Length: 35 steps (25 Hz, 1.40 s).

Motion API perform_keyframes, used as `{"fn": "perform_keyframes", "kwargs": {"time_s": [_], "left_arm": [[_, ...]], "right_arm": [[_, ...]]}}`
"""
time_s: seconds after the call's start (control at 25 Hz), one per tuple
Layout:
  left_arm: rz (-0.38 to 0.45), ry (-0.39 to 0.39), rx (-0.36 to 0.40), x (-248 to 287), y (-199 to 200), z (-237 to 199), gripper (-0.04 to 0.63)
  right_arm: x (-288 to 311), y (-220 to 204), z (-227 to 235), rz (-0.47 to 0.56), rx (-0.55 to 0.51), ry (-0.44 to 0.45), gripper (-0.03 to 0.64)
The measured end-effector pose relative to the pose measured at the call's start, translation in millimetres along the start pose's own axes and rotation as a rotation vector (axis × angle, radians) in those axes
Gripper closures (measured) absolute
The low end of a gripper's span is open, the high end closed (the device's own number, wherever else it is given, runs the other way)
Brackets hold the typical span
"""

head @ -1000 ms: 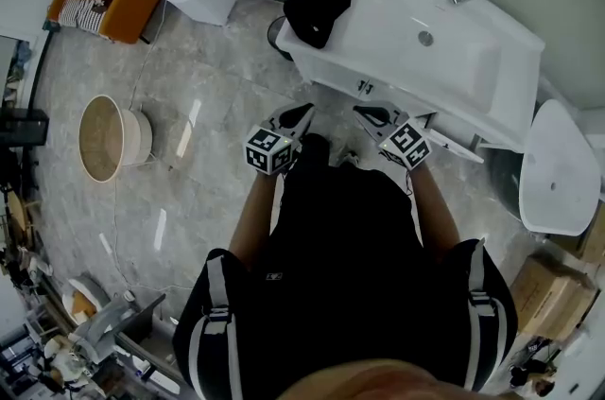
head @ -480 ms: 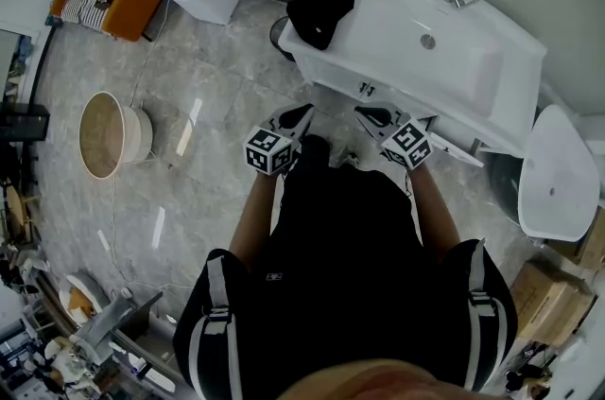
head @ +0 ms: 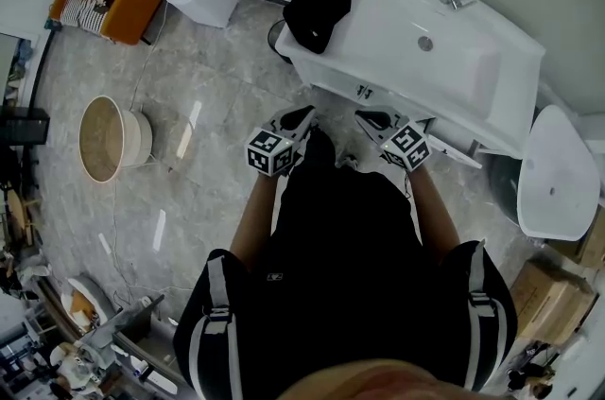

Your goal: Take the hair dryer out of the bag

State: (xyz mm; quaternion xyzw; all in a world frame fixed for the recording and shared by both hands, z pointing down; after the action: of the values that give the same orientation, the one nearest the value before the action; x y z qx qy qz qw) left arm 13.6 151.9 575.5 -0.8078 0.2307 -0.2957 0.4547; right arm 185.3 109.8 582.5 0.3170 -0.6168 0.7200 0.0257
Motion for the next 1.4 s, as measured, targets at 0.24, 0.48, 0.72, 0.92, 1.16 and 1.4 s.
{"fn": "perform_keyframes", "kwargs": {"time_s": [0.24, 0.48, 0.72, 0.92, 1.16, 1.4], "left_arm": [[-0.007, -0.018, 0.004, 11, 4, -9, 0.577], [-0.018, -0.031, 0.0, 20, 10, -17, 0.577], [-0.024, -0.037, 0.003, 30, 26, -36, 0.577], [-0.03, -0.037, -0.009, 34, 31, -54, 0.577], [-0.033, -0.042, -0.037, 42, 35, -77, 0.577], [-0.021, -0.054, -0.042, 51, 48, -99, 0.577]], "right_arm": [[2, -5, 8, -0.005, 0.023, -0.02, 0.56], [7, -7, 19, -0.033, 0.027, -0.03, 0.56], [19, 7, 31, -0.052, 0.004, -0.023, 0.559], [31, 10, 39, -0.082, -0.012, -0.023, 0.559], [50, 15, 50, -0.113, -0.011, -0.021, 0.56], [72, 26, 67, -0.116, -0.011, -0.022, 0.558]]}}
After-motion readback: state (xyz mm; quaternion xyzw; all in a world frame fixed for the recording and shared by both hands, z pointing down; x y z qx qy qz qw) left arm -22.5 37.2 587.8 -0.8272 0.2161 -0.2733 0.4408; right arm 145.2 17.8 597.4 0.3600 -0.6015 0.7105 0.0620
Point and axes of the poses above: the fingertips, and each gripper's own axes: x forward along the fingers, z to its right, y out of its top, the point moved 5 cm from there along -x, backward along the fingers, and after that the axes turned 12 degrees about -y, right-handed, at the moved point
